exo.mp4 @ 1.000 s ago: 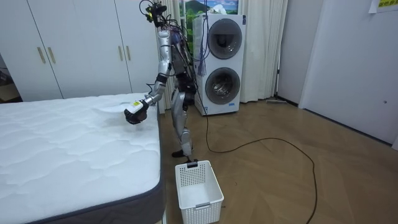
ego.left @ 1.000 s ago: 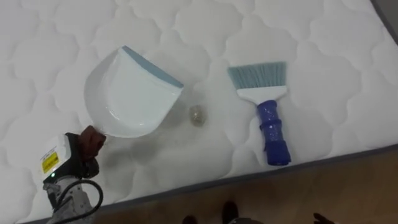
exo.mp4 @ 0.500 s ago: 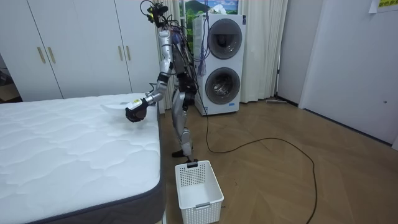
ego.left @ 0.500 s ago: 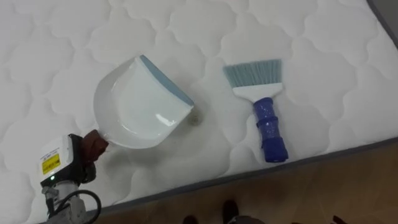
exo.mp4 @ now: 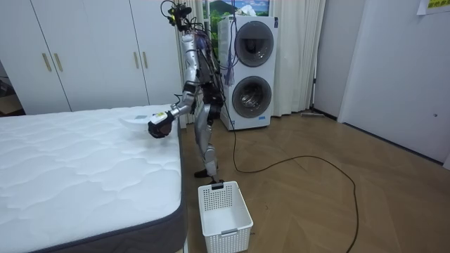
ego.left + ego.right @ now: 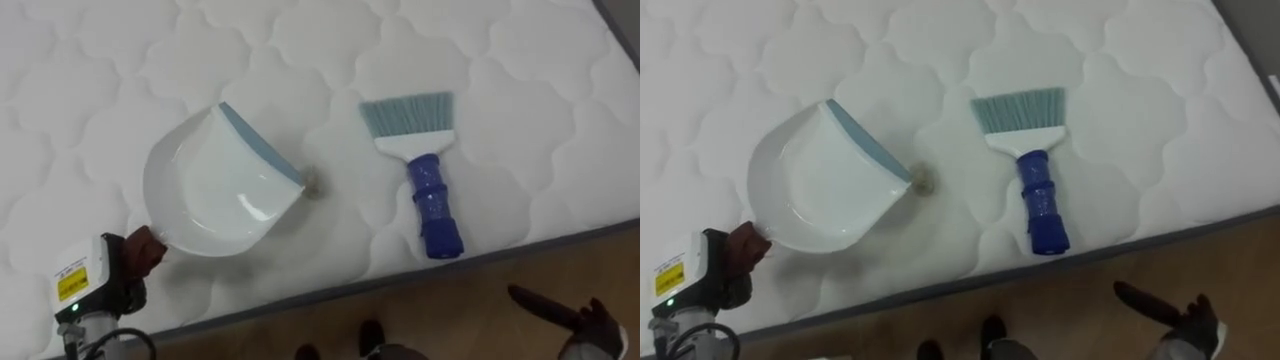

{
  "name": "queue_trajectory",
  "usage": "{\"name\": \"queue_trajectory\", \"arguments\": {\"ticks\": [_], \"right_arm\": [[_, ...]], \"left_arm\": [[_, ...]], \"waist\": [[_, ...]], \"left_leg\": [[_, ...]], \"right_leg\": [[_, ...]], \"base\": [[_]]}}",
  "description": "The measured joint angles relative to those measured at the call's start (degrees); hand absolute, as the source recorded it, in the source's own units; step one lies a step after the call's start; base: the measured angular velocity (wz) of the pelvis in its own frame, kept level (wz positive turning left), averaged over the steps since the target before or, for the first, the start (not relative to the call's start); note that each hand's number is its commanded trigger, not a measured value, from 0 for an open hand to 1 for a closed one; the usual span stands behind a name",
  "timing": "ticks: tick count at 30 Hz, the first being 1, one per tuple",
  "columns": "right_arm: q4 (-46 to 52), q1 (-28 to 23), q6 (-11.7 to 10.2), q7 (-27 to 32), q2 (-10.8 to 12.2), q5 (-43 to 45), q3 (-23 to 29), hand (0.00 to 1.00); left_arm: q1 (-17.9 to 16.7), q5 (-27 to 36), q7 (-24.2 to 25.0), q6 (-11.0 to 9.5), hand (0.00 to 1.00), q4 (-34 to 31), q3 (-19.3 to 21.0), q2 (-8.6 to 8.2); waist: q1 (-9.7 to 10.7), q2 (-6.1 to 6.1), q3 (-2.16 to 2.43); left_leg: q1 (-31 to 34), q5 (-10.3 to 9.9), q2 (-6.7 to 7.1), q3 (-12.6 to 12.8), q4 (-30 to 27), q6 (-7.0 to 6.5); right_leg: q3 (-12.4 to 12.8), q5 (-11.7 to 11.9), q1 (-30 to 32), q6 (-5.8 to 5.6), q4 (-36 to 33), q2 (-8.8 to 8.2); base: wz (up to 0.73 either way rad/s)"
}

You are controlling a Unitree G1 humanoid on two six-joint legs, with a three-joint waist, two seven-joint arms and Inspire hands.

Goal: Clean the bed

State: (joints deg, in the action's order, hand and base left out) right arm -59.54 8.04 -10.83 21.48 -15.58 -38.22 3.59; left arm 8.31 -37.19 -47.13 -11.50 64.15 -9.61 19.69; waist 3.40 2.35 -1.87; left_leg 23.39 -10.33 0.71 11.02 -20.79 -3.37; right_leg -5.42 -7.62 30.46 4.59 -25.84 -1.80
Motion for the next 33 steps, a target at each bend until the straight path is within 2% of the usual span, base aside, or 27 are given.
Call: {"name": "queue_trajectory", "arguments": {"ticks": [4, 9, 16, 21, 28, 33], "right_arm": [[4.41, -0.34, -0.46, 3.95, -0.40, 1.38, 0.05, 0.00], [5.35, 1.27, -2.36, 8.68, -0.66, 12.28, 0.21, 0.00], [12.32, 2.14, -3.41, 12.54, -0.46, 20.90, -0.54, 0.00], [16.49, 2.24, -4.71, 14.81, -0.33, 27.45, -2.93, 0.00], [19.74, 2.18, -4.78, 17.02, -0.36, 29.71, -7.21, 0.00], [20.29, 2.27, -6.03, 17.37, -0.38, 29.82, -10.21, 0.00]], "left_arm": [[-1.18, -0.44, -0.22, -0.29, 1.00, -0.03, -0.13, 0.46], [-1.78, -1.90, -0.22, -0.48, 1.00, -0.05, -0.40, 1.25], [-1.84, -2.38, -0.13, 0.22, 1.00, 0.02, -3.92, 1.54], [-1.97, -2.54, 0.62, 0.44, 1.00, 0.02, -4.96, 1.56], [-2.08, -2.51, 2.11, 1.58, 1.00, 0.09, -6.88, 1.59], [-1.90, -2.52, 5.20, 1.56, 1.00, 0.44, -8.64, 1.59]], "waist": [[0.06, -0.27, 0.21], [0.10, -1.48, 0.94], [-0.98, -1.44, 0.92], [-2.10, -1.31, 0.82], [-2.38, -1.16, 0.67], [-2.47, -1.16, 0.62]], "left_leg": [[0.04, 0.01, 0.02, 0.01, 0.03, 0.00], [0.55, 0.02, -0.02, -0.19, -0.48, -0.02], [0.86, 0.00, -0.05, -0.28, -0.76, -0.06], [1.04, -0.04, -0.13, -0.31, -0.77, -0.06], [1.34, -0.15, -0.03, -0.41, -0.60, -0.18], [1.32, -0.18, 0.03, -0.40, -0.09, -0.23]], "right_leg": [[-0.02, 0.01, 0.01, 0.01, -0.09, -0.07], [-0.68, 0.03, 0.03, -0.01, 0.17, -0.25], [-0.75, 0.08, 0.31, -0.05, 0.09, -0.29], [-0.78, 0.09, 0.49, 0.03, 0.05, -0.22], [-1.09, -0.10, 0.68, -0.07, 0.11, -0.38], [-1.22, -0.16, 0.62, -0.18, 0.23, -0.42]], "base": [[0.00], [0.06], [0.00], [0.00], [0.00], [0.00]]}}
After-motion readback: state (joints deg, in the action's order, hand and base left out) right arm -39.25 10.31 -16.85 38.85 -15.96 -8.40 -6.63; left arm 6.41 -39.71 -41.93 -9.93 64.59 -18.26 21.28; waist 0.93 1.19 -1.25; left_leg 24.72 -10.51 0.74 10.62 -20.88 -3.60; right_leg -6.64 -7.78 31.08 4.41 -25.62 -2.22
